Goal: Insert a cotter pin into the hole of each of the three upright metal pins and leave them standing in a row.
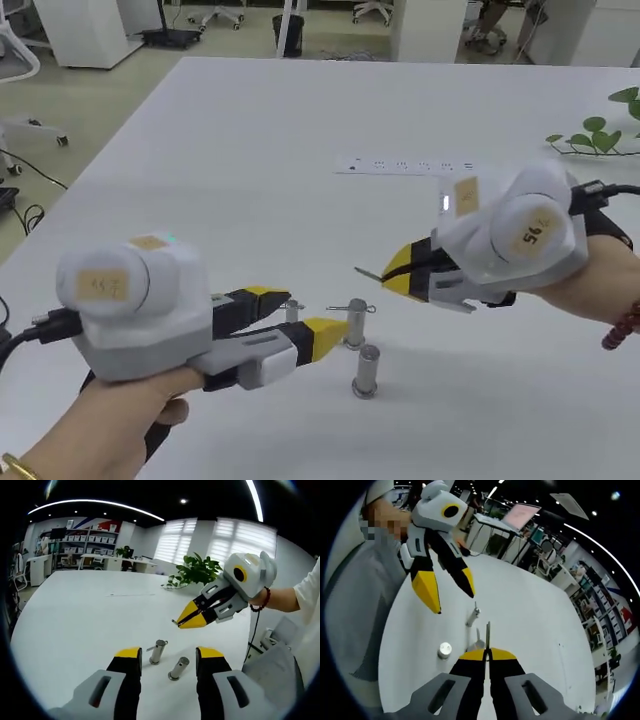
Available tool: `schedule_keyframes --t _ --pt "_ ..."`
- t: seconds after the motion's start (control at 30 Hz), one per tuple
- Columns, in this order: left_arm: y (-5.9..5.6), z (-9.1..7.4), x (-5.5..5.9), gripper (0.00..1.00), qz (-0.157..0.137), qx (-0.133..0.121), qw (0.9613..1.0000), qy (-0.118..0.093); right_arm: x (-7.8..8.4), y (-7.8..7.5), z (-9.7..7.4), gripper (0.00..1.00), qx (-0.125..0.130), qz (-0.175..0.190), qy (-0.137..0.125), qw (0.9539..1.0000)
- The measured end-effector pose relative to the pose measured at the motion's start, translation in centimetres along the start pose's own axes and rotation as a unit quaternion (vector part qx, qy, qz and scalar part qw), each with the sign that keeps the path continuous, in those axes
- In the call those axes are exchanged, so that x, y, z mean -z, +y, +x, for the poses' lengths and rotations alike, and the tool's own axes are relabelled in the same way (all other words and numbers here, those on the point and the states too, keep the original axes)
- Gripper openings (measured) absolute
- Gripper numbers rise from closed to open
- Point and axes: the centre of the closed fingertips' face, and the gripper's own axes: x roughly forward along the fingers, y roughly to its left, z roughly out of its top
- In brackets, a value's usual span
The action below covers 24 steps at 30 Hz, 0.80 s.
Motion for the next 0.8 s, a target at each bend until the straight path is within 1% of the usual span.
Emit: schedule_keyframes --t 0.03,0.07,0.1,0.2,0.3,0.43,0.57,0.8 --pt "-0.2 0.1 -0.1 0.4 -0.006 0.004 1.0 -0.001 -0.2 0.2 0.0 0.02 -0.003 -0.002 -0.003 1.0" --pt "-0.5 0.2 -0.3 0.38 -0.02 0.013 0.9997 -0.005 -0.4 0.5 0.0 0.02 -0.008 -0.004 -0.004 1.0" --pt "-0.6 0.2 -0.4 0.37 -0.024 0.017 0.9995 -0.007 -0.5 0.6 0.1 0.02 -0.008 -0.003 -0.004 1.0" --pt "-0.9 0.4 -0.6 0.34 -0.03 0.025 0.9992 -0.011 -0.9 1.1 0.1 0.02 -0.013 -0.008 -0.009 0.9998" --pt "-1.2 0.6 -0.6 0.3 -0.041 0.032 0.9986 -0.01 -1.3 1.5 0.1 0.02 -0.017 -0.013 -0.014 0.9997" --pt "-1.5 0.7 -0.6 0.27 -0.045 0.039 0.9982 -0.009 -2.0 2.0 0.1 0.02 -0.021 -0.026 -0.019 0.9993" --pt "-1.8 0.8 -0.6 0.25 -0.054 0.046 0.9974 -0.009 -2.7 2.7 0.0 0.02 -0.029 -0.039 -0.024 0.9985" --pt "-2.3 0.8 -0.8 0.16 -0.069 0.059 0.9958 -0.015 -3.5 3.5 -0.1 0.02 -0.034 -0.062 -0.031 0.997"
